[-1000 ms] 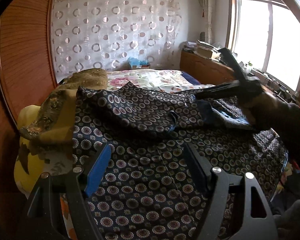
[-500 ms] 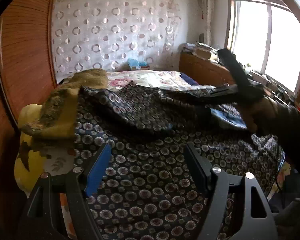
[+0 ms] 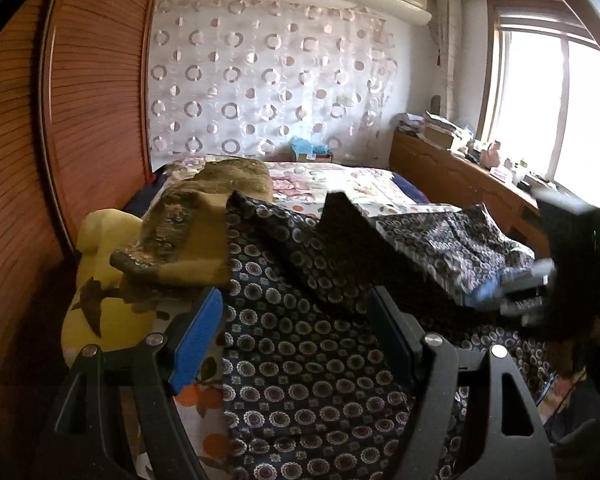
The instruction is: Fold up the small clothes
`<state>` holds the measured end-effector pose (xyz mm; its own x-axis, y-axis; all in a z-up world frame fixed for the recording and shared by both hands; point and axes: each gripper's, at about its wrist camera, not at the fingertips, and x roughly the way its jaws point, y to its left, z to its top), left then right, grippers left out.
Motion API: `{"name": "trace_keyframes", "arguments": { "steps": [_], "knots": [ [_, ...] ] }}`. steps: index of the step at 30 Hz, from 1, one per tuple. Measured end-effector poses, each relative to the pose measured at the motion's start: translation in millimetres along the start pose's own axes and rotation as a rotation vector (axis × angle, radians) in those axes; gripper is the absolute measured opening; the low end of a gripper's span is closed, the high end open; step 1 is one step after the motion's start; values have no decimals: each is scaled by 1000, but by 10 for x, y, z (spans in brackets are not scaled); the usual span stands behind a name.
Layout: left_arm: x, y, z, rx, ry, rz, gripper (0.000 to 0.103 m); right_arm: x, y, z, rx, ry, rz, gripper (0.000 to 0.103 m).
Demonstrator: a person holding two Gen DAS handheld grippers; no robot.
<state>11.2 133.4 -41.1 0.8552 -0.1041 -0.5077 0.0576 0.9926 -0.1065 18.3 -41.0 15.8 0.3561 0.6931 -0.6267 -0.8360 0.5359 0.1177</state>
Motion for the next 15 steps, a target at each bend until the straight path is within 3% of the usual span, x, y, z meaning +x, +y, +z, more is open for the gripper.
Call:
{"name": "trace_keyframes", "arguments": {
  "steps": [9, 11, 14, 15],
  "knots": [
    [75, -98, 15, 13, 3, -29, 76, -97, 94, -280, 14, 29, -34, 4],
    [152, -128, 10, 6, 21, -43, 76, -139, 73, -264, 23, 29, -56, 9],
    [278, -185, -8, 1, 47, -67, 76, -250, 52, -300, 45, 5, -91, 28],
    [321, -218, -1, 5, 54, -71, 76, -307, 56, -291, 52, -4, -100, 42]
  ]
}}
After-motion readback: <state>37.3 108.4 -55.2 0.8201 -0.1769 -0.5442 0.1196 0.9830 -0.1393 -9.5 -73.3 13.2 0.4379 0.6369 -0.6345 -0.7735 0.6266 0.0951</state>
